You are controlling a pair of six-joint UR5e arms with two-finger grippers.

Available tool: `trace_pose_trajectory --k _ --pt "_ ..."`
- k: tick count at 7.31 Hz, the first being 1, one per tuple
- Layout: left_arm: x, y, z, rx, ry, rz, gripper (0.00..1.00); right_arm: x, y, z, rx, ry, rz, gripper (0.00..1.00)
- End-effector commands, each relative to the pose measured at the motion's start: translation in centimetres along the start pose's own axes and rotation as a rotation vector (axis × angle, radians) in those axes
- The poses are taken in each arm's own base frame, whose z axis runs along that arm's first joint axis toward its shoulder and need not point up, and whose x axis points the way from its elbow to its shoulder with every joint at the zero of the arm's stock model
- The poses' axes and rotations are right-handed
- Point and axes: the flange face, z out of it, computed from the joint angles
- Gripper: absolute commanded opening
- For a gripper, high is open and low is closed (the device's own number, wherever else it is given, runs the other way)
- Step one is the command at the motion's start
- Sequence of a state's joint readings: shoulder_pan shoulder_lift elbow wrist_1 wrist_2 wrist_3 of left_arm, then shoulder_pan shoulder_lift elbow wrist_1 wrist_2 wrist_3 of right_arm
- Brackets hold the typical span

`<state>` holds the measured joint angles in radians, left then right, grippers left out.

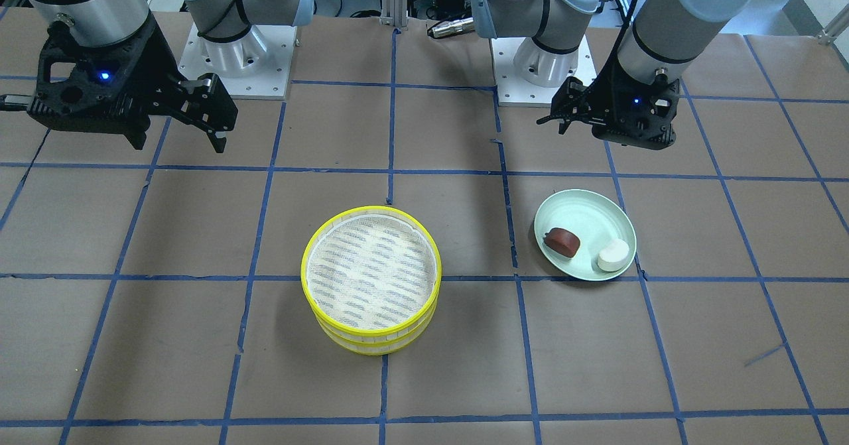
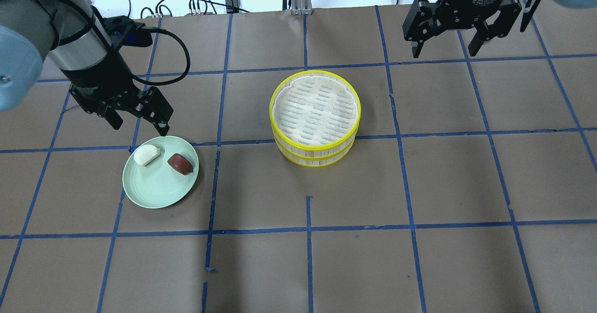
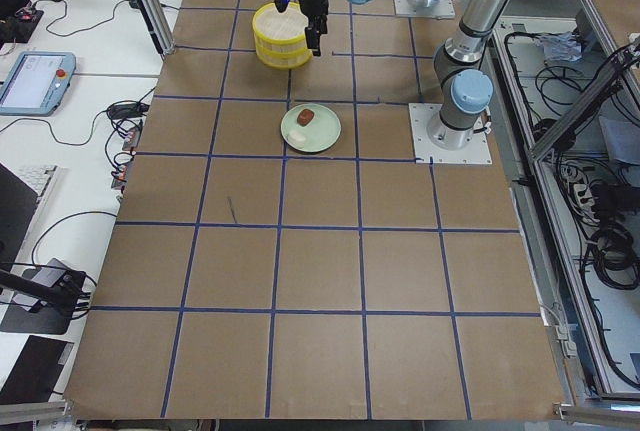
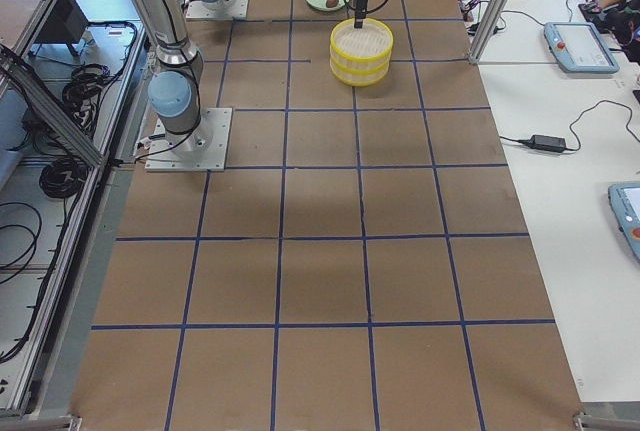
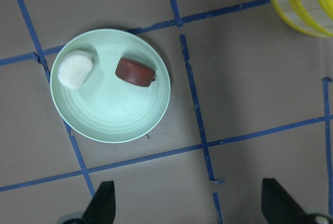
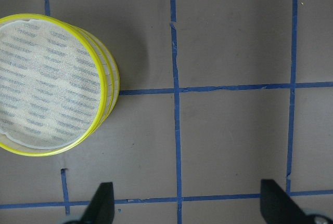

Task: Place buns in different layers of steamer
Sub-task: 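Lower the left gripper onto the white bun on the green plate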

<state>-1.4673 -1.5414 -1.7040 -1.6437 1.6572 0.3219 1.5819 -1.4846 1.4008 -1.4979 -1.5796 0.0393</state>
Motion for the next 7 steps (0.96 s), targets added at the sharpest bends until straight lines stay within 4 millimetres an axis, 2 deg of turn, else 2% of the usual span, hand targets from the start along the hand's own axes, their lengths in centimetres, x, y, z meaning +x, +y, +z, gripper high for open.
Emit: trace_pose_trajectory --k 1,2,3,4,5,7 --pt "-3.2 -1.6 3.4 -0.040 -0.066 0.109 1.00 -0.1 -0.3 0.5 -0.008 0.002 -0.001 1.00" --pt "-5.6 -4.2 7.9 -0.046 -0.055 0.086 1.00 -0.1 -0.6 0.8 -0.006 0.004 -0.004 1.00" --pt "-7.2 -6.9 12.6 -0.036 -0.061 0.090 1.00 0.0 -0.3 0.3 0.001 0.002 -0.002 1.00" --pt "-7.9 -9.0 14.9 -0.022 -0.077 0.114 1.00 0.1 -0.1 -0.1 0.006 0.005 -0.002 1.00" --pt "-8.7 -10.1 16.6 -0.023 -0.127 0.147 1.00 0.0 -0.1 0.1 0.004 0.002 -0.004 1.00" --pt "-9.2 -11.3 19.1 -0.045 -0.133 0.169 0.99 0.1 -0.3 0.5 -0.002 0.005 0.002 1.00"
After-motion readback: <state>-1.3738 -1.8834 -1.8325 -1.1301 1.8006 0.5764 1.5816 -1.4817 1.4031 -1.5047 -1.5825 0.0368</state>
